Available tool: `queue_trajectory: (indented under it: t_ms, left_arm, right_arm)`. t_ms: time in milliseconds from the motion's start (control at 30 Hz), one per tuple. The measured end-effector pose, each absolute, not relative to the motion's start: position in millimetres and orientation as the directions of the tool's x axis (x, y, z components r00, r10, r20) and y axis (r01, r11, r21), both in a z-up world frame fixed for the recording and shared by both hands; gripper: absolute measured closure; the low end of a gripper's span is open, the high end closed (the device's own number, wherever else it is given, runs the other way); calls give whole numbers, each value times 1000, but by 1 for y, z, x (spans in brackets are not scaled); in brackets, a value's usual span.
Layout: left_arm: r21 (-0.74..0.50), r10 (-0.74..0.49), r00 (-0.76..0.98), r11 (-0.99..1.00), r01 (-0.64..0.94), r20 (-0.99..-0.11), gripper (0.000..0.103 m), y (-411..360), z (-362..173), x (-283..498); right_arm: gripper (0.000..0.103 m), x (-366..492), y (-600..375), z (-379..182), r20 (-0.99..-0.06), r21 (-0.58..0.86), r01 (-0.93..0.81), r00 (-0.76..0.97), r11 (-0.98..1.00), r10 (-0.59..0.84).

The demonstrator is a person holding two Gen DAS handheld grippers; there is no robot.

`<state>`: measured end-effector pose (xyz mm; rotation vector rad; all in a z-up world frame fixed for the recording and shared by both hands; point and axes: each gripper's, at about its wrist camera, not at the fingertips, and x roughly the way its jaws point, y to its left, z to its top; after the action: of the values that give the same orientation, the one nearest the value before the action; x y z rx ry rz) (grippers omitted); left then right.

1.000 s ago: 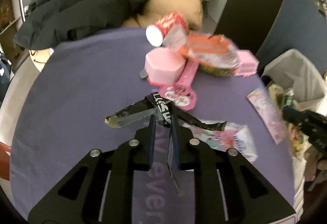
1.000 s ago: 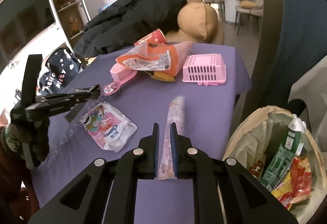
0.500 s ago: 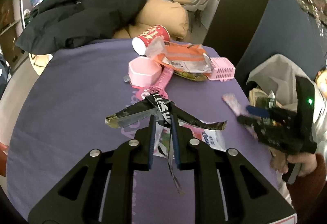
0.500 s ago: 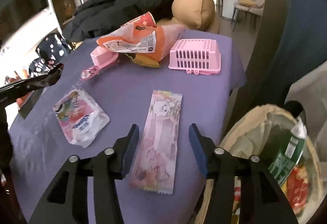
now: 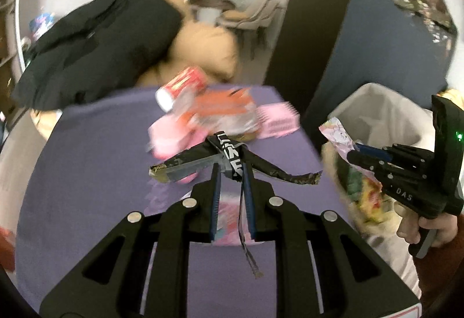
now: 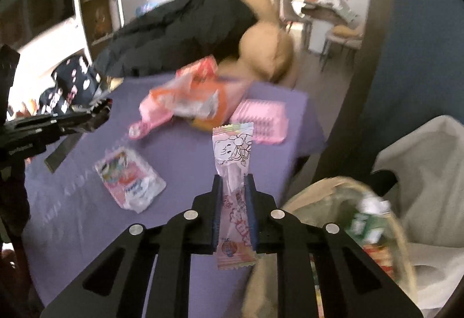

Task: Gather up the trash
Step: 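Carry the grey ribbon and pink strip wrapper into the bin and open both tools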

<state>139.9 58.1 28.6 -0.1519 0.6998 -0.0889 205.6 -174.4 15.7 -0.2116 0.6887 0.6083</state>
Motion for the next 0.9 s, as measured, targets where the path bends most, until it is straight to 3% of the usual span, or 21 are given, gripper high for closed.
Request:
queue_trajectory:
  t_ms: [300, 533, 900]
  left_arm:
    - [-214, -337, 760, 941, 261, -556, 89, -41, 72, 179]
    - [-235, -422, 646, 904, 358, -637, 89, -111, 32, 214]
    - [-266, -489, 484, 849, 457, -726, 89, -174, -23, 223]
  right_arm:
    - [87, 197, -279, 74, -506, 8, -437, 774, 900, 381]
    - [87, 199, -350, 60, -499, 17, -318, 819, 948, 283]
    - [87, 210, -387, 25, -528, 81, -268, 805, 960, 270]
